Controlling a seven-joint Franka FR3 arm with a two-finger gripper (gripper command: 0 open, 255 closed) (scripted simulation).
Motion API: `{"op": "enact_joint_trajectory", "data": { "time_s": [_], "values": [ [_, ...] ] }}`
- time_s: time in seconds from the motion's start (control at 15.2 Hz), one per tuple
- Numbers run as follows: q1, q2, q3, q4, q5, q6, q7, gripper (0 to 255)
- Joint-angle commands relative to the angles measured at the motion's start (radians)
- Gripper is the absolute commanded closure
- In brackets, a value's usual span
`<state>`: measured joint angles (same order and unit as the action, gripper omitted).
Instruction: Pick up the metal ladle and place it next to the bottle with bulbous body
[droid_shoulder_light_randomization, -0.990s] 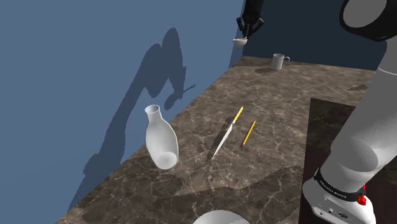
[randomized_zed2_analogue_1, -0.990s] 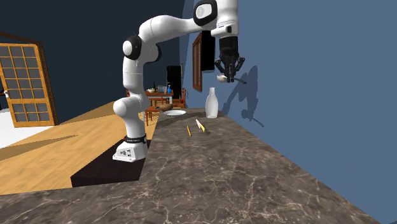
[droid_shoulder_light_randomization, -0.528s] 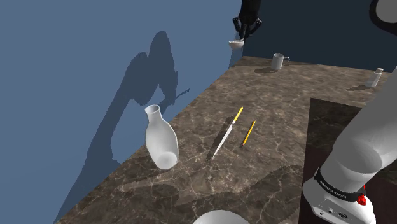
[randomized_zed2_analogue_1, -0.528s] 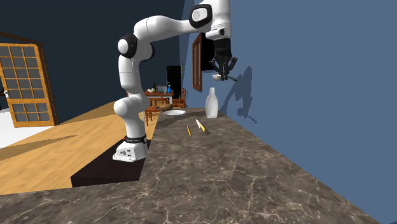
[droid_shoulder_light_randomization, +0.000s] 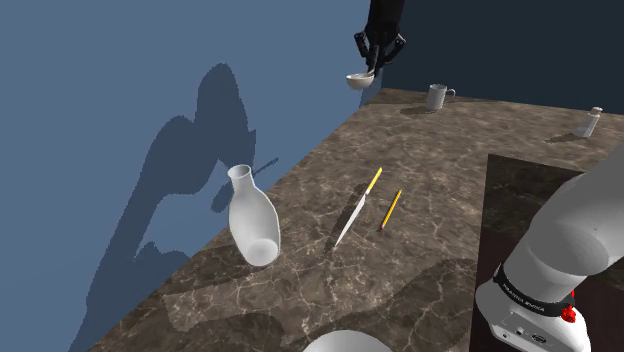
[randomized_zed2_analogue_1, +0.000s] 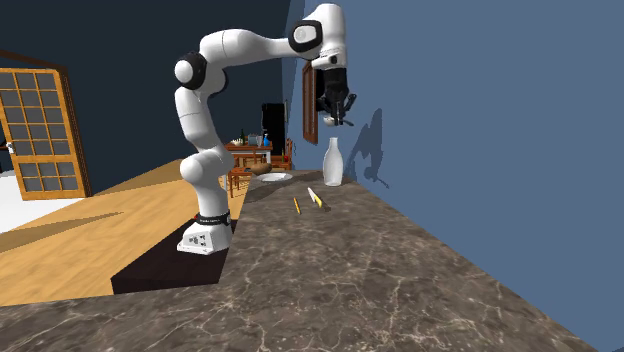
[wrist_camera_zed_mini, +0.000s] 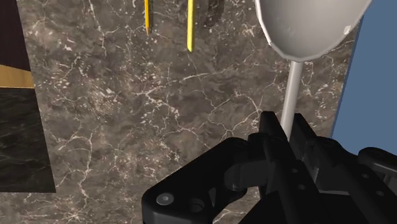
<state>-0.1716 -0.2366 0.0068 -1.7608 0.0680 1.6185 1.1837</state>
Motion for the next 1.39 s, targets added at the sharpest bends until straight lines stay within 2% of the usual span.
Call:
{"op": "enact_joint_trajectory", "data": {
  "time_s": [0.0, 0.66, 1.32],
  "values": [
    [0.014, -0.041, 0.024, -0.039, 0.003, 0.001, 0.039, 255],
    [0.093, -0.177, 0.178, -0.158, 0.045, 0.002, 0.261, 255],
    [0.166, -0.213, 0.354, -0.164, 0.099, -0.003, 0.5, 255]
  ]
}}
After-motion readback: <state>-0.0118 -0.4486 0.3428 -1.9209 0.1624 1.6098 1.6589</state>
